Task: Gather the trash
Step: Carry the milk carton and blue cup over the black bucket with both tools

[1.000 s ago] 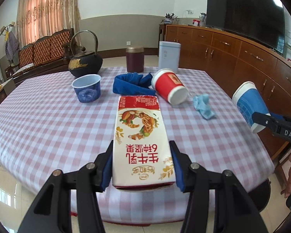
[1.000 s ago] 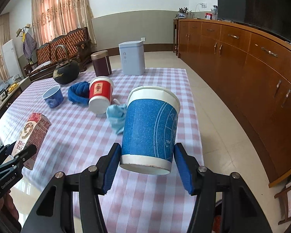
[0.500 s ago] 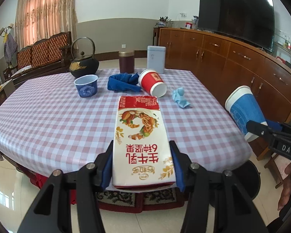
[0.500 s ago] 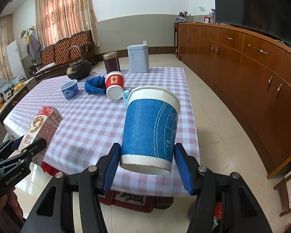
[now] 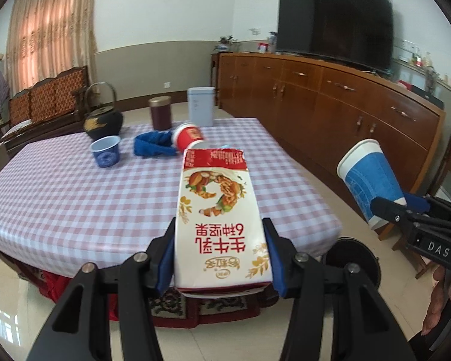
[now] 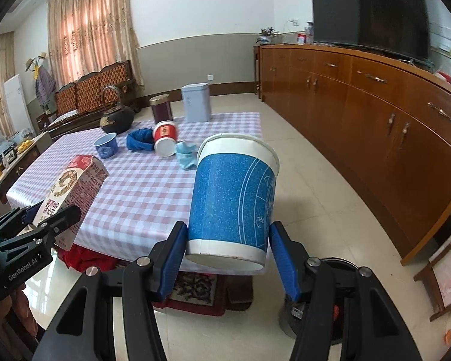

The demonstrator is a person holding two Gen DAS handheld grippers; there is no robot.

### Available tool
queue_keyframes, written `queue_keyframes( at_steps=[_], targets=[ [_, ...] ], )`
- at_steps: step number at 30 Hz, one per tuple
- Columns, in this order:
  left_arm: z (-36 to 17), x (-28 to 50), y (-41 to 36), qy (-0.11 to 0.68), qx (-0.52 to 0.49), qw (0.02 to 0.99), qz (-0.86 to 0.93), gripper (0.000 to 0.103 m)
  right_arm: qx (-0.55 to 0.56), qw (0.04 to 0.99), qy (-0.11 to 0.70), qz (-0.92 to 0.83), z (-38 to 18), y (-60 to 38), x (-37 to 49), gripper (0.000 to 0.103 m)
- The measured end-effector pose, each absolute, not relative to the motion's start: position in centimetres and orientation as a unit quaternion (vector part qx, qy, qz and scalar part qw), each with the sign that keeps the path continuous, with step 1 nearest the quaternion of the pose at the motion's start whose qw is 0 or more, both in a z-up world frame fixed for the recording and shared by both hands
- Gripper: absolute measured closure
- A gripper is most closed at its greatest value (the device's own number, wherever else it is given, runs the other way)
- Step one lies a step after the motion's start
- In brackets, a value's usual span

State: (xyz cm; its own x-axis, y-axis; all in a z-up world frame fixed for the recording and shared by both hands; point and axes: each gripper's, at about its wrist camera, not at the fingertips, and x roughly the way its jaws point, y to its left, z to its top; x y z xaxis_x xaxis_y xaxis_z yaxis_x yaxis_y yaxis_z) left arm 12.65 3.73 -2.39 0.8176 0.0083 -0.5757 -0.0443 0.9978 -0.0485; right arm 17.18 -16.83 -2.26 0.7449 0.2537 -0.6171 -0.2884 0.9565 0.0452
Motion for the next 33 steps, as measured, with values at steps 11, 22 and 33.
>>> queue_keyframes(
  at_steps=[11,22,33],
  targets=[
    [-2.8,13.0,-2.4,0.299,-0.01,0.953,-0.05,0.05,-0.02,0.938,0.331,0.101,-3.2,-22.2,15.5,0.044],
    [-4.6,14.0,-7.7,0.315,0.001,0.943,-0.107,0.05,-0.009,0.936,0.349,0.051,-5.3,-28.1,14.4,0.044],
    [-7.4,15.2,-14.0,0.339,0.025,0.924,-0.176,0.05,0.002,0.925,0.38,0.021,-9.4,-33.9,13.9,0.044]
  ],
)
